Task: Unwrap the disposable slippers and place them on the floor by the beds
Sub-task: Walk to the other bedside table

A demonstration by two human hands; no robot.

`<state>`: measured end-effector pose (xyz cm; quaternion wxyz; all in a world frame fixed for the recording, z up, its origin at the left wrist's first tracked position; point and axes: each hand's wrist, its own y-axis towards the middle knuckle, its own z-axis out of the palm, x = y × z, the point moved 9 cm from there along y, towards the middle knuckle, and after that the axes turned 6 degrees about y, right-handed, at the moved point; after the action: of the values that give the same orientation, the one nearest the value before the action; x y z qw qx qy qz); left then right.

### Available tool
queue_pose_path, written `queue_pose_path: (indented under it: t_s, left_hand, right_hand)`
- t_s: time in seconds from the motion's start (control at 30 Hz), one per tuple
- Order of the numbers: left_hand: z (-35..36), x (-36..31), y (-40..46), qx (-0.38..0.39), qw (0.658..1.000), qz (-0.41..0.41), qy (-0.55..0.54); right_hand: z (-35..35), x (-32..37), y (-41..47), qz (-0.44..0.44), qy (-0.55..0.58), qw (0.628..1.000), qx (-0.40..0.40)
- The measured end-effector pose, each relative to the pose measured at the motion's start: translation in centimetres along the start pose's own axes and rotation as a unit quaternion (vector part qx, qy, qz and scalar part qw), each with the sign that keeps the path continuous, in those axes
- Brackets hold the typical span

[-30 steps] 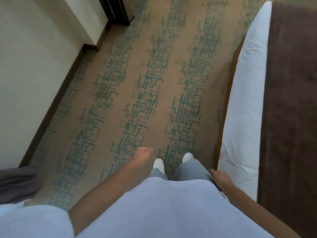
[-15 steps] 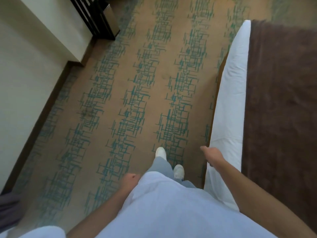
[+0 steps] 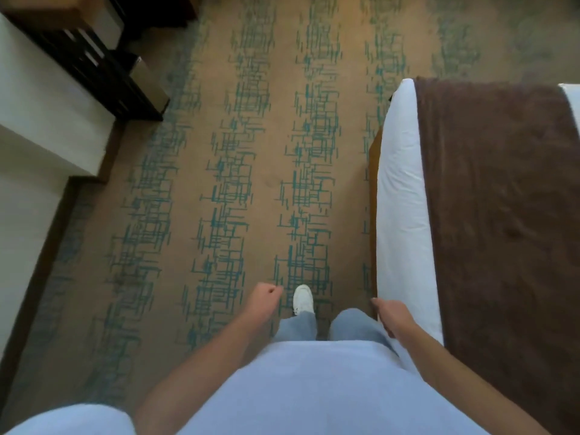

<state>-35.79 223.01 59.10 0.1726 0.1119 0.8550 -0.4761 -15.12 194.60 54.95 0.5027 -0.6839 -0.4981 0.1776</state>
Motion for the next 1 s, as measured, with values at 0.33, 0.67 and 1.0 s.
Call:
queue_pose_path:
  t_s: [0.33,0.67,1.0]
  left_hand:
    - [-8.9,-13.3,10.6,-0.005,0.999,0.033,-0.012]
    - [-13.7,-9.9,13.7,-0.014,0.992,-0.111,-0.065]
    - [-23.0,-17.3,27.2,0.024,0.99,-0.134,-0.023]
  right_hand:
    - [-2.4,4.6,5.1,0.083,0.006,0.996,-0.01]
    - [-5.1,35.2,9.1,-0.038,0.013,0.998,0.041]
    - [-6.0,52.3,16.3,-0.063,-0.018,0.997,0.035]
